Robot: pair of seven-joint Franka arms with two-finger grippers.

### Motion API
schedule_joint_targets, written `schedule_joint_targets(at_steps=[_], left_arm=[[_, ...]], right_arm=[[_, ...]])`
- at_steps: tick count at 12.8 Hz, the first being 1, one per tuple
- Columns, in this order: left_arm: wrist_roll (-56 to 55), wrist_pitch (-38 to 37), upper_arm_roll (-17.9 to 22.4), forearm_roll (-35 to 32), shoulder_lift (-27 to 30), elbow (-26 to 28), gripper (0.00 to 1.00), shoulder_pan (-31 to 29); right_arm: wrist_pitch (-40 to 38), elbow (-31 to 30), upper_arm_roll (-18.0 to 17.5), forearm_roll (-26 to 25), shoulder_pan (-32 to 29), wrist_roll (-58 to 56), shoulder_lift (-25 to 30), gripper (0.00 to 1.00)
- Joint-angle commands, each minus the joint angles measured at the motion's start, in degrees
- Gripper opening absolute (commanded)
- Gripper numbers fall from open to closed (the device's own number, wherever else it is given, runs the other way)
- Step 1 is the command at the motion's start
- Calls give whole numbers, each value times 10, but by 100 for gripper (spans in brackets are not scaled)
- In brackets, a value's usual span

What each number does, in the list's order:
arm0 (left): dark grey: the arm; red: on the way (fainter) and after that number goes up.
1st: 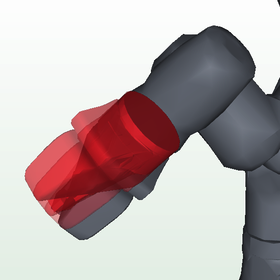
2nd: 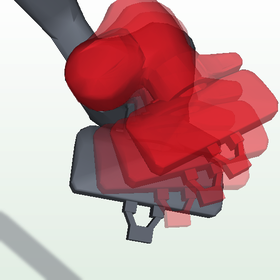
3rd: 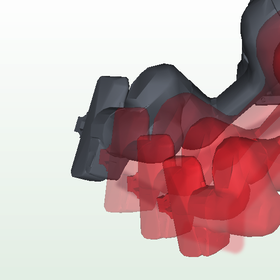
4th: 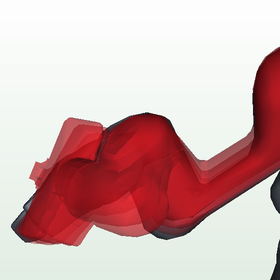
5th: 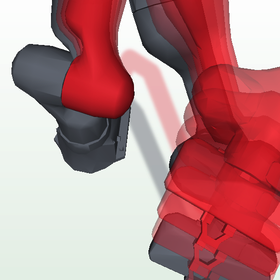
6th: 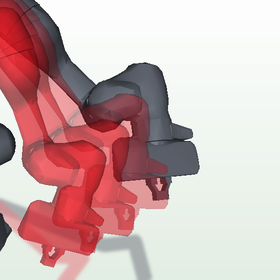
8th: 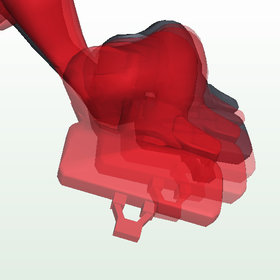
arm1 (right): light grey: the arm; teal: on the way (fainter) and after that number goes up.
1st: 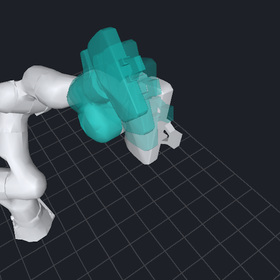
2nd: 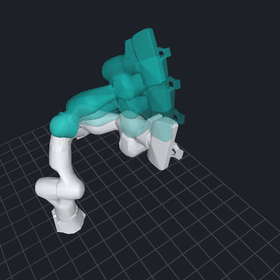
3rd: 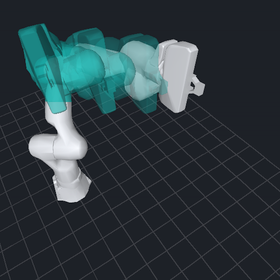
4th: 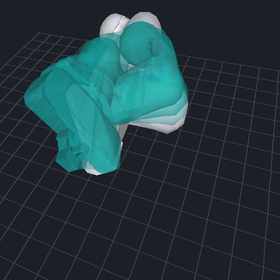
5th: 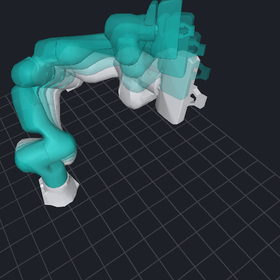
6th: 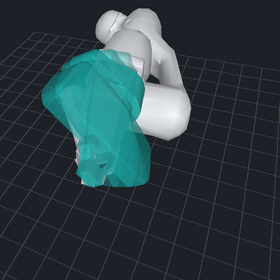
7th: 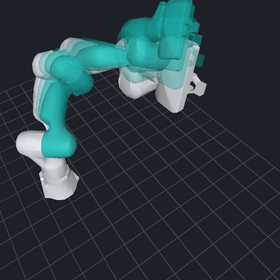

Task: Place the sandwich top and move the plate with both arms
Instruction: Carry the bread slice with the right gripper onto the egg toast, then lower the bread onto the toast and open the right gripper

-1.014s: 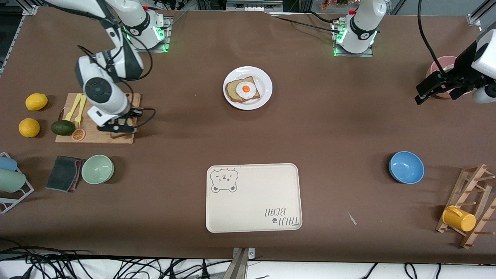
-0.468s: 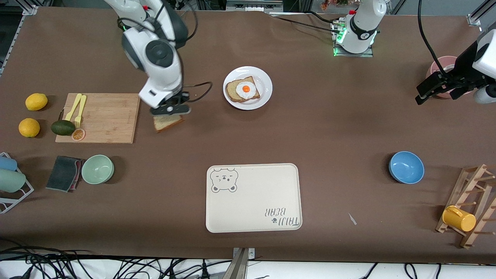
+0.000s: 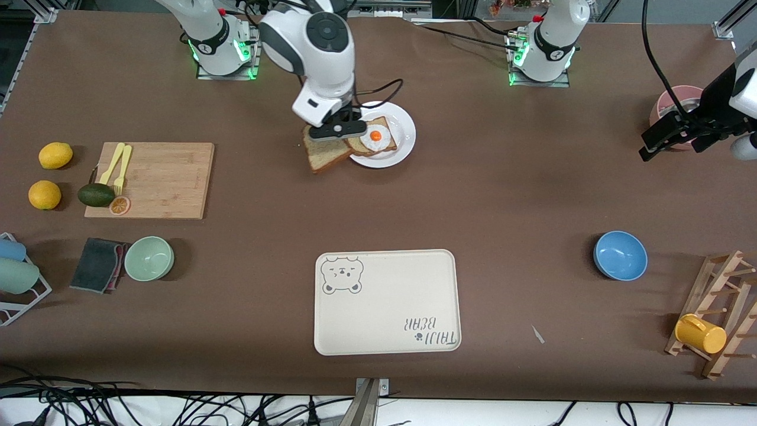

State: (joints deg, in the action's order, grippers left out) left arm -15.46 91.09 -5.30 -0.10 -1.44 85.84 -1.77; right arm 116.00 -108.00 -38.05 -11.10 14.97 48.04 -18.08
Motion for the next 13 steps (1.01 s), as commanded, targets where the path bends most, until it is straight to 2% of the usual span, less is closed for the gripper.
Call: schedule_joint_targets(at_steps=[1,5,7,13], left_arm=[[-4,-6,-1,1,-8,-10,100,-4],[-4,-7,-1,0,-8,-9,100,-4],[-5,-8,-1,0,-8,-9,100,-4],[-5,-9,-2,1,-8,-9,100,-4]], right_arm=[[-20,116,3,-32,57,96,-116,0],[-19,131,5,-113,124,249,-184,0],[-19,157,5,-131,145,286,-222,0],[-39,160,0,-140,153,301,-220,0]])
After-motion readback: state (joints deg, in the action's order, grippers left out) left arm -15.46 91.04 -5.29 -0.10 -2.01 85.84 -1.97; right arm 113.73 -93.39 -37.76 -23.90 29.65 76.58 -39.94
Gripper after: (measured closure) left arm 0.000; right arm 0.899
